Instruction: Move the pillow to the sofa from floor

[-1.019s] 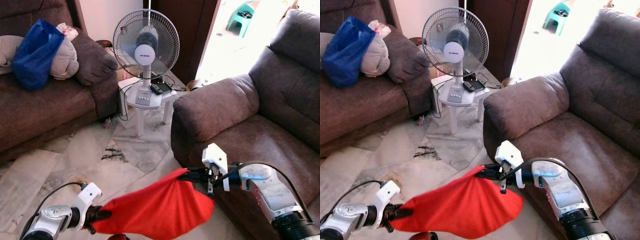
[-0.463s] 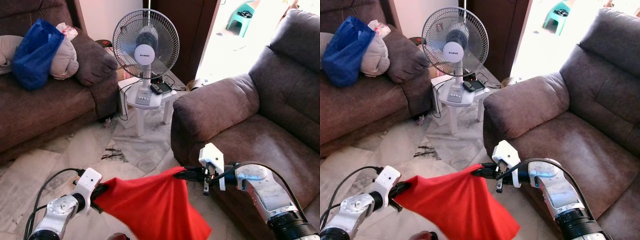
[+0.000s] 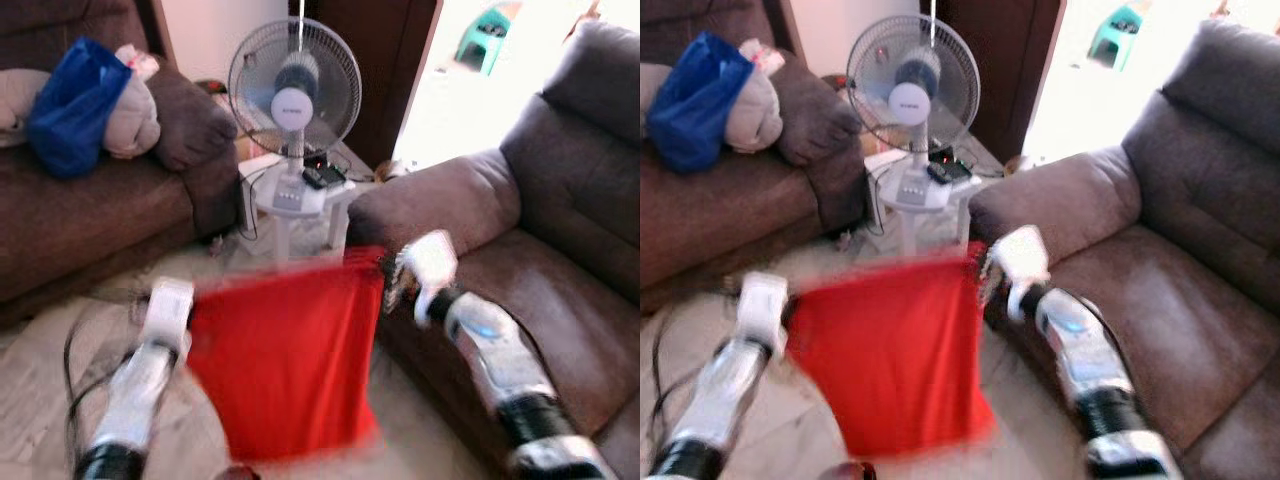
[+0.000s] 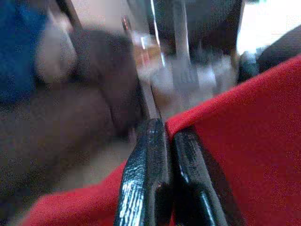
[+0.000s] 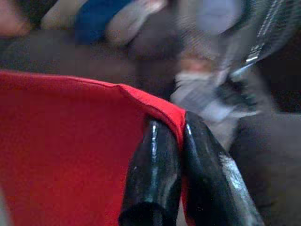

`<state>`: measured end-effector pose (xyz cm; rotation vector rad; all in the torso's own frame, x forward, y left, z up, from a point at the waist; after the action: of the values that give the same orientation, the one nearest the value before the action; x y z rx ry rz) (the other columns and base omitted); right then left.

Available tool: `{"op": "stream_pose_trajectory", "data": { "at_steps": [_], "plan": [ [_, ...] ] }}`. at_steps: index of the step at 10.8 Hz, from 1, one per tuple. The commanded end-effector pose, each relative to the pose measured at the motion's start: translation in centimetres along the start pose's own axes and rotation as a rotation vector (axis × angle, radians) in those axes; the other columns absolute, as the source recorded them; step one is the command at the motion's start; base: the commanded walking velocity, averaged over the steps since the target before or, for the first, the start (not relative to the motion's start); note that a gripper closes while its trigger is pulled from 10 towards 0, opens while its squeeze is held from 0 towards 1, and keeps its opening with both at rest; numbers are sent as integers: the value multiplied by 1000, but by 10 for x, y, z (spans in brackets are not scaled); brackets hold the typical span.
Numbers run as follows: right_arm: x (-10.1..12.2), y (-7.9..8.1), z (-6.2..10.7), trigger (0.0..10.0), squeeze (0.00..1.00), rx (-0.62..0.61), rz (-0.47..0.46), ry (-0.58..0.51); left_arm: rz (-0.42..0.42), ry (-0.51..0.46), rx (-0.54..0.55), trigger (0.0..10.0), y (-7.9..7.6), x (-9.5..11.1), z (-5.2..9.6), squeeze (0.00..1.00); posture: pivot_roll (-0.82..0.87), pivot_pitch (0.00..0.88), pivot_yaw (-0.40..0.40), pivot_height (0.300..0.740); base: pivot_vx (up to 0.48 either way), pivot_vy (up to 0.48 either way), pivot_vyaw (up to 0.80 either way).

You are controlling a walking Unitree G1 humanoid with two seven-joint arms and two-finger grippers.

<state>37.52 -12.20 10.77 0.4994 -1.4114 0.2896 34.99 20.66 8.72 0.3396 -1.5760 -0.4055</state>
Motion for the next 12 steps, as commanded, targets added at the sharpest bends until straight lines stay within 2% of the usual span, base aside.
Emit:
{"op": "stream_pose_trajectory", "data": {
  "at_steps": [1,2,3,4,5,6,7,8,10,11,12],
  "plan": [
    [31,-21,5,10000,0,-116,-9,-141,-23,-102,96,10000,19,27,-3,0,81,0,-76,740,0,0,0],
    [31,-29,6,10000,0,-234,-67,-201,-74,-190,133,10000,17,54,-8,0,91,0,-78,740,0,0,0],
    [32,-34,10,10000,0,-311,-89,-250,-77,-245,172,10000,17,74,-11,0,98,0,-76,740,0,0,0],
    [33,-35,12,10000,0,-329,-87,-272,-71,-268,174,10000,14,82,-13,0,96,0,-73,740,0,0,0],
    [38,-36,14,10000,0,-381,-79,-325,-96,-308,161,10000,3,93,-11,0,91,0,-70,740,0,0,0],
    [40,-35,15,10000,0,-383,-62,-337,-98,-306,163,10000,1,92,-11,0,91,0,-68,740,0,0,0],
    [30,-35,18,10000,0,-404,-59,-330,-58,-220,213,10000,0,69,-4,0,88,0,-67,740,0,0,0],
    [16,-42,26,10000,0,-447,-96,-311,-33,-199,264,10000,7,62,1,0,104,0,-66,740,0,0,0],
    [13,-26,18,10000,0,-396,-96,-304,-9,-210,274,10000,13,68,-1,0,93,0,-65,740,0,0,0],
    [15,-20,12,10000,0,-368,-95,-312,-42,-219,280,10000,12,73,-3,0,100,0,-66,740,0,0,0],
    [17,-16,11,10000,0,-355,-94,-329,-42,-222,279,10000,9,74,-1,0,96,0,-65,740,0,0,0]
  ]
}}
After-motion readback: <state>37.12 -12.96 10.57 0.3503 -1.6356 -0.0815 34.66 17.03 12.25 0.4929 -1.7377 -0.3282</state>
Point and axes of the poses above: a point about 5 cm out from each wrist's last joint towards the gripper, its own z axis pointing back from the gripper into the wrist, its own x axis along the axis of the wrist's last joint, y = z × x, the point moved 5 cm from there along -z, pointing out of the wrist towards the gripper, and after that the axes turned 12 degrees about -z, right-handed, at the moved point
